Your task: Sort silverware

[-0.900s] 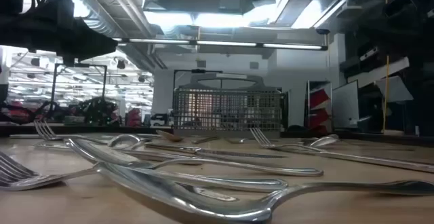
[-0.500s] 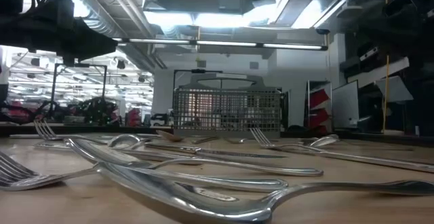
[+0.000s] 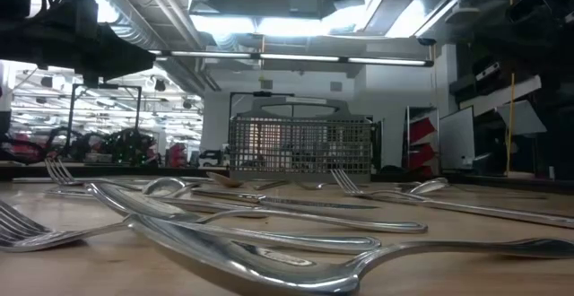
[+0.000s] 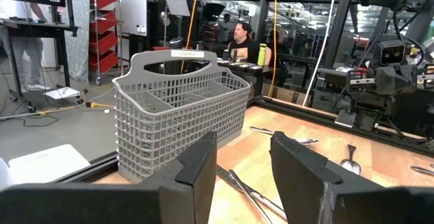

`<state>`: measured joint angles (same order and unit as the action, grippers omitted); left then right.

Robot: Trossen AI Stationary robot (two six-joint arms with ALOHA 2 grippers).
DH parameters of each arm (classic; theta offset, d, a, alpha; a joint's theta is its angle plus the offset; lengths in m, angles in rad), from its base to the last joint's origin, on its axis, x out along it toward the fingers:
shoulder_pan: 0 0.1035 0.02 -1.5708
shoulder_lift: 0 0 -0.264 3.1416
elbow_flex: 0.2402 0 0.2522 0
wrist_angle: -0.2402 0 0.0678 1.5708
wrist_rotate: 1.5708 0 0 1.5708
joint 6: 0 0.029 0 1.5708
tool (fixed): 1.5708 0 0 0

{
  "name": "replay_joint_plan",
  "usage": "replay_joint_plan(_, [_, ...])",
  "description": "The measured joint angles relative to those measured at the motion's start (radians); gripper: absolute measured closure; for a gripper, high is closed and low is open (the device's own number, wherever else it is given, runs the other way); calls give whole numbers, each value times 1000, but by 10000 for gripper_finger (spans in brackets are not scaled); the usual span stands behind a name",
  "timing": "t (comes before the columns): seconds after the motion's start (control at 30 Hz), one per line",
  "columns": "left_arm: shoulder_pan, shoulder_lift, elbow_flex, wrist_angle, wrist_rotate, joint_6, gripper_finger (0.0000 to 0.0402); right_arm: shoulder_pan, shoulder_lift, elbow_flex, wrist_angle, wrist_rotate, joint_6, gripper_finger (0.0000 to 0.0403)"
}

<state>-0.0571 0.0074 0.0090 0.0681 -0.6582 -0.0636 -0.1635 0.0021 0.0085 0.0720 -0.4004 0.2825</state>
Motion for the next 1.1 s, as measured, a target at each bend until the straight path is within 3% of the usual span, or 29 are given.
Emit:
replay_joint_plan(0.47, [0, 0, 0, 0, 0, 0, 275, 0, 0, 0, 1, 1, 0, 402])
replay_joint_plan(0.73, [0, 0, 0, 0, 0, 0, 275, 0, 0, 0, 58, 301, 8, 402])
replay_joint_plan(1.0, [0, 0, 0, 0, 0, 0, 275, 0, 0, 0, 129, 315, 203, 402])
replay_joint_plan(1.1, [0, 0, 0, 0, 0, 0, 275, 0, 0, 0, 213, 374, 296, 402])
